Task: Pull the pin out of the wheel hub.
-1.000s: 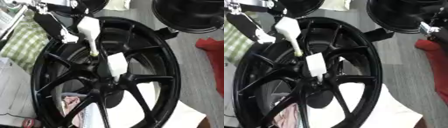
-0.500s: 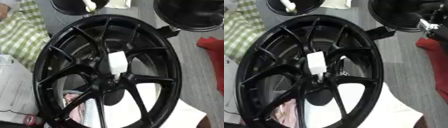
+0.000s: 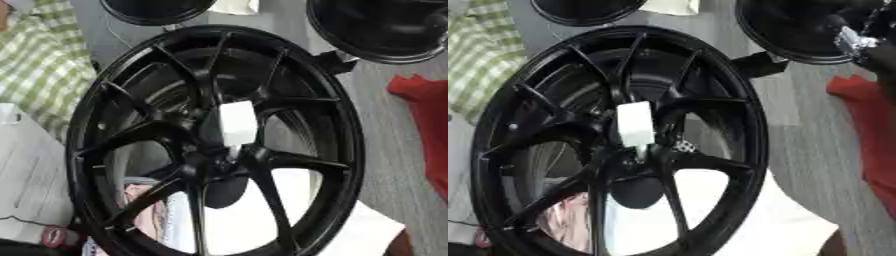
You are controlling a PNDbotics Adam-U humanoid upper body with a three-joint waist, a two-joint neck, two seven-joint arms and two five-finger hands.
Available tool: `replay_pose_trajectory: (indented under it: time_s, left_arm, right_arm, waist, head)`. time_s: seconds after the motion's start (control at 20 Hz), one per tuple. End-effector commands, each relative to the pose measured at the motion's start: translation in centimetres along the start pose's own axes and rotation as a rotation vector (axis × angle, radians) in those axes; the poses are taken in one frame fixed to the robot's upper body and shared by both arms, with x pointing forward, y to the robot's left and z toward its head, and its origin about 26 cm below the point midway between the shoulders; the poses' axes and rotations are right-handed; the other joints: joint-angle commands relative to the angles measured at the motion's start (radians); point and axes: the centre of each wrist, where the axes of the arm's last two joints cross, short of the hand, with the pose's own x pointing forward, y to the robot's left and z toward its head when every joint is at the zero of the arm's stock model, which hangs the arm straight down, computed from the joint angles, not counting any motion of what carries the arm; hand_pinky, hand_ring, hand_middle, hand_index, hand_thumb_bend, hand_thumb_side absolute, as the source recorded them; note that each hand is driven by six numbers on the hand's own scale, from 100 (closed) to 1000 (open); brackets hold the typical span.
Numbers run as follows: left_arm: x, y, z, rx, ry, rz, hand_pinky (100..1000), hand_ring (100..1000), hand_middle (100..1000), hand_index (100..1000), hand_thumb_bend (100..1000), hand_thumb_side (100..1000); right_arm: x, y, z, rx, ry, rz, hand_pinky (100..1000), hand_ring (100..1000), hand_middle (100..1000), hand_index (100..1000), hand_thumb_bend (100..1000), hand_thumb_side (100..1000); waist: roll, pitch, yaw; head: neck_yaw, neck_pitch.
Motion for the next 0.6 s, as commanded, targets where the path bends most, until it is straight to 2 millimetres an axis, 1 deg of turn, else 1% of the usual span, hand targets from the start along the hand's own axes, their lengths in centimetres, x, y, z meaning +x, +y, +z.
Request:
replay_pose_trajectory:
  time_s: [0.05, 0.25, 0.35, 0.4, 0.45, 0.5, 0.55, 0.6]
  left_arm:
    - [-0.5, 1.8, 2.0, 0.104, 0.06, -0.075, 648, 492, 333, 423, 100, 254]
    - [-3.4, -0.7, 3.7, 0.138, 0.163, -0.087, 652, 496, 344, 432, 100, 253]
    - [-4.6, -2.2, 4.3, 0.129, 0.198, -0.077, 654, 502, 360, 450, 100, 253]
    - [-5.1, -2.9, 4.6, 0.122, 0.216, -0.073, 659, 512, 383, 472, 100, 253]
    - [-5.6, -3.5, 4.8, 0.11, 0.234, -0.071, 668, 529, 419, 516, 100, 254]
    - [-6.2, -4.2, 5.1, 0.091, 0.254, -0.069, 703, 603, 535, 671, 100, 236]
    - [-6.7, -4.8, 5.4, 0.061, 0.273, -0.068, 725, 650, 607, 761, 100, 224]
    - [-7.3, -5.2, 5.7, 0.029, 0.293, -0.069, 791, 783, 791, 891, 100, 442]
  right_arm:
    - [1.4, -0.7, -0.2, -0.014, -0.043, 0.028, 863, 680, 616, 685, 456, 158]
    - [1.4, -0.7, -0.2, -0.026, -0.048, 0.02, 862, 679, 615, 685, 458, 156]
    - [1.4, -0.6, -0.2, -0.027, -0.051, 0.013, 862, 679, 615, 684, 459, 155]
    - [1.4, -0.5, -0.2, -0.027, -0.052, 0.01, 862, 678, 614, 684, 460, 155]
    - [1.5, -0.5, -0.3, -0.026, -0.054, 0.008, 862, 678, 614, 684, 461, 154]
    - [1.5, -0.4, -0.3, -0.026, -0.056, 0.006, 861, 678, 614, 684, 462, 154]
    - [1.5, -0.4, -0.3, -0.026, -0.057, 0.005, 861, 677, 614, 684, 463, 154]
    - [1.5, -0.4, -0.3, -0.028, -0.057, 0.004, 861, 677, 614, 684, 463, 154]
  waist:
    - [-0.002, -0.029, 0.003]
    - [-0.011, -0.031, 0.007]
    - [-0.015, -0.031, 0.007]
    - [-0.017, -0.031, 0.006]
    - [-0.019, -0.032, 0.004]
    - [-0.02, -0.033, 0.003]
    - [-0.021, -0.033, 0.002]
    - [-0.022, -0.033, 0.001]
  head:
    - [-0.006, -0.007]
    - [-0.006, -0.013]
    - [-0.004, -0.017]
    - [-0.002, -0.019]
    - [-0.001, -0.021]
    - [0.001, -0.022]
    - [0.003, -0.024]
    - [0.005, -0.025]
